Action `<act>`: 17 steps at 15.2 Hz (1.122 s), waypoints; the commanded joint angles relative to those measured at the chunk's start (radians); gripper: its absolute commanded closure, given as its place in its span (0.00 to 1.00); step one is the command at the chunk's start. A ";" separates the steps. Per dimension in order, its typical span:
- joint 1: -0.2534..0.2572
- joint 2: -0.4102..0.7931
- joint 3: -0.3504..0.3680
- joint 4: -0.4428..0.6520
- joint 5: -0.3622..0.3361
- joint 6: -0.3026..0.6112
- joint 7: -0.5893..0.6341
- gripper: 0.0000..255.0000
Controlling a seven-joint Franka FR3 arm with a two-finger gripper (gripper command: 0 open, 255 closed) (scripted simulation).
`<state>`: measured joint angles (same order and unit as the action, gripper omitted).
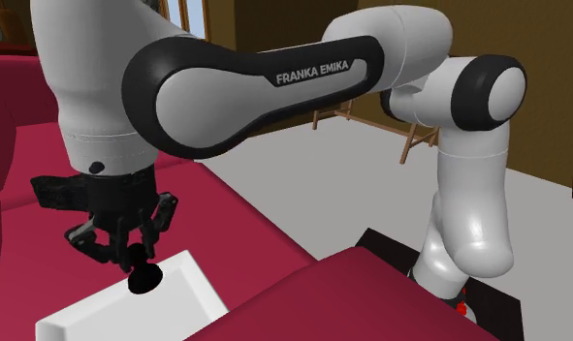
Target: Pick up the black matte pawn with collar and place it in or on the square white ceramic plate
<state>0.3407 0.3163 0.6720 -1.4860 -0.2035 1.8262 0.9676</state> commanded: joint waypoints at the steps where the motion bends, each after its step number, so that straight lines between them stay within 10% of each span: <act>1: 0.052 0.044 0.005 0.058 -0.033 -0.024 0.051 1.00; 17: 0.061 0.080 -0.006 -0.097 -0.066 0.157 0.095 1.00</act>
<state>0.4032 0.3960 0.6664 -1.5709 -0.2685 1.9702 1.0618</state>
